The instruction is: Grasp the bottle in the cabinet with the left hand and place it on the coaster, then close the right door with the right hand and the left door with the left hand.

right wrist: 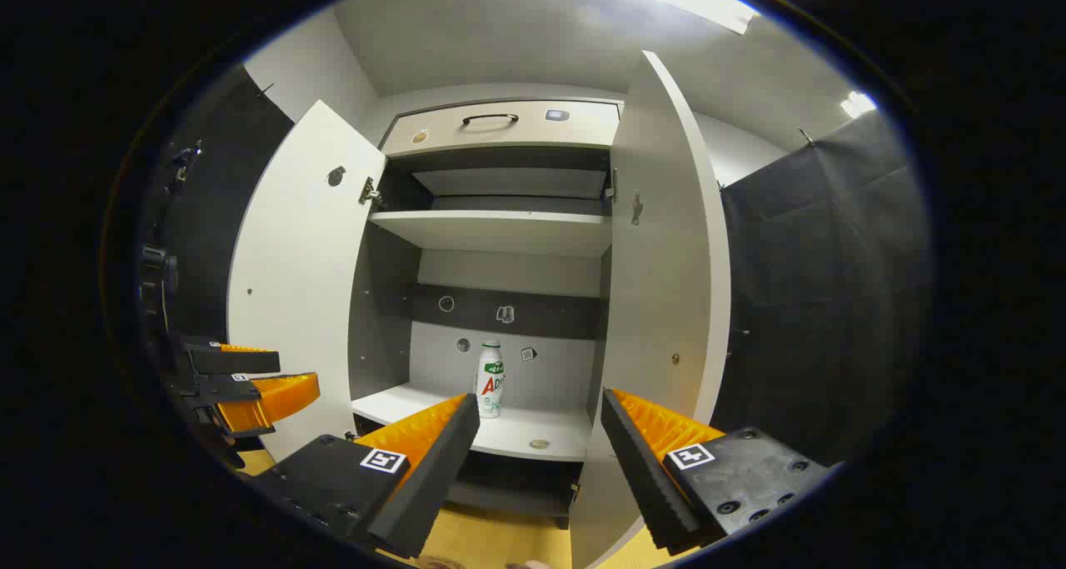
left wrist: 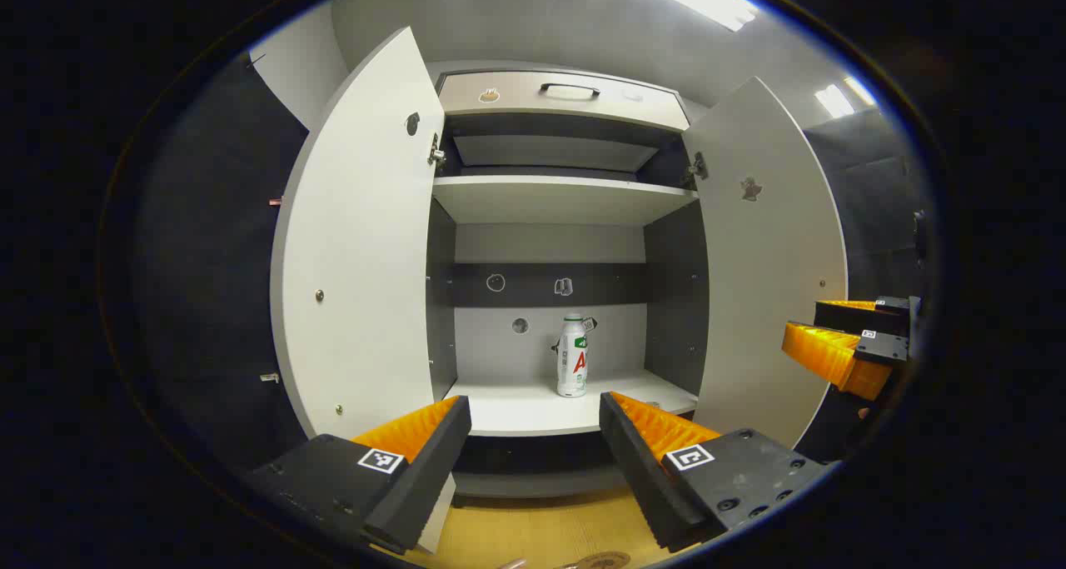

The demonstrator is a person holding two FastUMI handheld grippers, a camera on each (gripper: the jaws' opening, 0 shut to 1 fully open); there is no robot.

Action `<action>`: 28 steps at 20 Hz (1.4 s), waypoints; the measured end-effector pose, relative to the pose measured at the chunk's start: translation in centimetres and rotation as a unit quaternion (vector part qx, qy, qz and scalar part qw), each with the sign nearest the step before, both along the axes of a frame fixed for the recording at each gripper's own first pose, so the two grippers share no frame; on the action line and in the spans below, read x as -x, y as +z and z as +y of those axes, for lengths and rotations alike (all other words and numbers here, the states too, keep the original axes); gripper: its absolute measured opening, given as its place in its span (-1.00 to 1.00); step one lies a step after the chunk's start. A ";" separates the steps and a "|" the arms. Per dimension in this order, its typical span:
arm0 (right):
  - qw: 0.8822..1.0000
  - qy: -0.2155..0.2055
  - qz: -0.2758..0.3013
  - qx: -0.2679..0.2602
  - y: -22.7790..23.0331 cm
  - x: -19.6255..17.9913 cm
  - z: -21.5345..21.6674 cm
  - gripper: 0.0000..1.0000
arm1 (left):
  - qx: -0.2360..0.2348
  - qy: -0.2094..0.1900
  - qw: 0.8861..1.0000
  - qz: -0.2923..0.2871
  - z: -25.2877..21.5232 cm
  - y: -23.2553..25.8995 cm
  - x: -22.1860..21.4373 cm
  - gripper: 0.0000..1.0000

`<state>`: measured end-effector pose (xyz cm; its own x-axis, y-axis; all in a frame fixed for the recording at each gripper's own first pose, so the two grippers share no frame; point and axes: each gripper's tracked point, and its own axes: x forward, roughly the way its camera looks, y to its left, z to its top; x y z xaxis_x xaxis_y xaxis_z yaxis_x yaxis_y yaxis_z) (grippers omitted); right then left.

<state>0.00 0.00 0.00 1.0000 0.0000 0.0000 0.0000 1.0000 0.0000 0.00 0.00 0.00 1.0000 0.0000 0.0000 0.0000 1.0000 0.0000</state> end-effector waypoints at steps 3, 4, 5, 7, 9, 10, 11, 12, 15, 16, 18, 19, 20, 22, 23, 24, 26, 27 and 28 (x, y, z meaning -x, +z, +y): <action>1.000 -0.001 -0.009 -0.003 0.6 0.3 0.3 0.95 | -0.008 -0.009 1.000 -0.007 -0.4 0.5 0.2 0.96; 1.000 -0.002 -0.009 -0.002 0.6 0.5 0.4 0.95 | -0.011 -0.013 1.000 -0.009 -0.5 0.6 0.2 0.96; 1.000 -0.003 -0.009 -0.002 0.6 0.7 0.4 0.95 | -0.013 -0.017 1.000 -0.010 -0.7 0.7 0.4 0.96; 1.000 -0.004 -0.007 0.001 0.6 1.0 0.5 0.95 | -0.015 -0.023 1.000 -0.013 -1.0 0.9 0.7 0.96; 1.000 -0.004 -0.005 0.005 0.5 1.5 0.6 0.95 | -0.012 -0.028 0.999 -0.012 -1.2 0.9 0.8 0.96; 1.000 -0.005 -0.005 0.008 0.5 1.8 0.6 0.95 | -0.010 -0.030 0.999 -0.009 -1.3 0.6 0.9 0.96; 1.000 -0.007 -0.005 0.010 0.7 2.0 0.6 0.95 | -0.008 -0.032 0.999 -0.008 -1.4 0.6 1.1 0.96; 1.000 -0.009 -0.006 0.012 0.8 2.2 0.6 0.95 | -0.007 -0.033 0.999 -0.007 -1.4 0.5 1.2 0.96; 1.000 -0.013 -0.005 0.016 0.9 2.8 0.6 0.95 | -0.006 -0.036 0.999 -0.006 -1.3 0.6 1.2 0.96; 1.000 -0.015 -0.003 0.017 0.9 3.0 0.6 0.95 | -0.007 -0.037 0.999 -0.006 -1.3 0.5 1.3 0.96; 1.000 -0.021 -0.003 0.018 1.0 3.5 0.7 0.89 | -0.009 -0.040 0.999 -0.009 -1.1 0.7 1.2 0.96; 1.000 -0.024 -0.004 0.019 1.2 3.7 0.8 0.95 | -0.010 -0.044 0.999 -0.009 -1.1 0.7 1.1 0.95; 0.999 -0.027 -0.005 0.019 1.3 3.9 0.9 0.95 | -0.012 -0.048 0.999 -0.009 -1.1 0.6 1.0 0.96; 0.999 -0.034 -0.005 0.021 1.3 4.3 1.3 0.95 | -0.020 -0.057 0.998 -0.009 -1.1 0.6 0.6 0.96; 0.999 -0.039 -0.005 0.022 1.4 4.5 1.2 0.95 | -0.023 -0.062 0.998 -0.011 -1.0 0.7 0.4 0.96; 0.999 -0.045 -0.004 0.025 1.4 4.5 1.1 0.95 | -0.023 -0.068 0.997 -0.012 -1.1 0.7 0.0 0.96; 0.998 -0.056 -0.003 0.031 1.3 5.1 1.3 0.95 | -0.019 -0.084 0.996 -0.013 -1.3 0.7 -1.0 0.96; 0.998 -0.059 -0.002 0.032 1.3 5.5 1.6 0.95 | -0.016 -0.091 0.996 -0.013 -1.4 0.8 -1.7 0.96; 0.997 -0.063 -0.002 0.032 1.2 6.0 1.7 0.95 | -0.013 -0.099 0.995 -0.015 -1.6 0.9 -2.5 0.96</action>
<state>-5.96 1.73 1.23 0.9921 -0.1252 0.0090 0.1255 0.9900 -0.0645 2.46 -1.60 0.91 0.9801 -0.1968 0.0268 0.1960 0.9802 0.0279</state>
